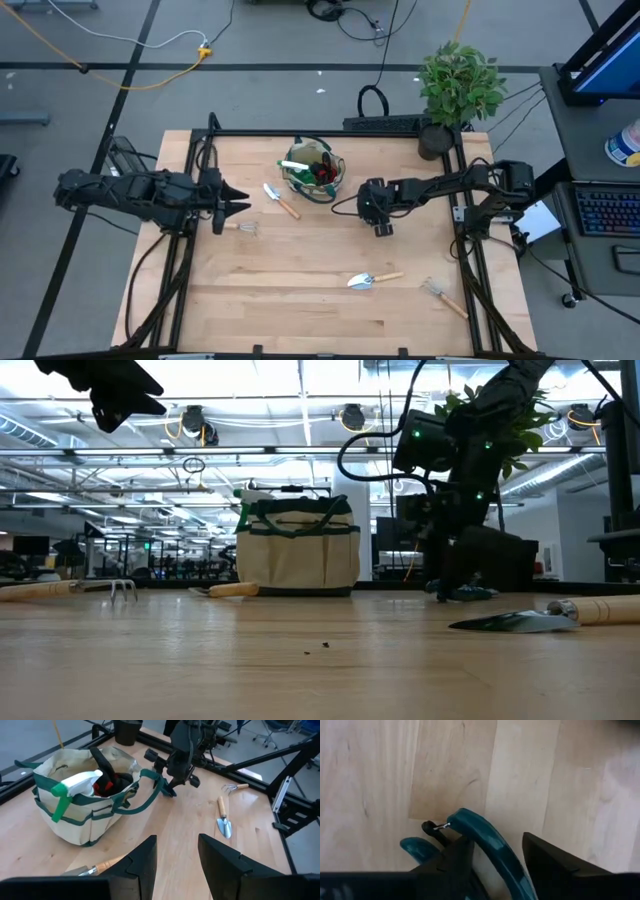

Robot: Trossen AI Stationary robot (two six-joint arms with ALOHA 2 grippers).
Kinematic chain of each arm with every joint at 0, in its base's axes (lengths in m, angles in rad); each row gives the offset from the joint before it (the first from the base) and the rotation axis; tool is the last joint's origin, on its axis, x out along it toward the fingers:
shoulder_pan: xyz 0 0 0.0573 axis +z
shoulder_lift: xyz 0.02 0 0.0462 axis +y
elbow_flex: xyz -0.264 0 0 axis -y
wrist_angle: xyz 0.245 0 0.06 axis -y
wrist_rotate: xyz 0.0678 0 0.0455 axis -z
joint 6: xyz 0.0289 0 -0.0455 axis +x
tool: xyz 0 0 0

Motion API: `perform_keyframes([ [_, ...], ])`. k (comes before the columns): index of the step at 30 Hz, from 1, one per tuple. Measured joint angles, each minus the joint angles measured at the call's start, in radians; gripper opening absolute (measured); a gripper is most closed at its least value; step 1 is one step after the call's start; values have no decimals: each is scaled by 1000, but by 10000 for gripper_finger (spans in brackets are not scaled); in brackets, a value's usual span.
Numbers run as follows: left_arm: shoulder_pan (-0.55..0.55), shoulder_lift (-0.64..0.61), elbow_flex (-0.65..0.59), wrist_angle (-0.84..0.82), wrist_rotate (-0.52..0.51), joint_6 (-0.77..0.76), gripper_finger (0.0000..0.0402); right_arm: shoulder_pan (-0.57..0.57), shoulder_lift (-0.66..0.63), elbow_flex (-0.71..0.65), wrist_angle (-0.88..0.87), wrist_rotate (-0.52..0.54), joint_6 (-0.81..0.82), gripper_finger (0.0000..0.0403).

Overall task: Pick & Place Garden tools in Gardening bag
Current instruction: Put the green shear scissors into the gardening bag

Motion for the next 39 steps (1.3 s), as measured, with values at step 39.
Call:
perform_keyframes([
  [39, 0, 121, 0, 2, 0, 0, 150, -94, -393, -3, 592, -487, 732, 45],
])
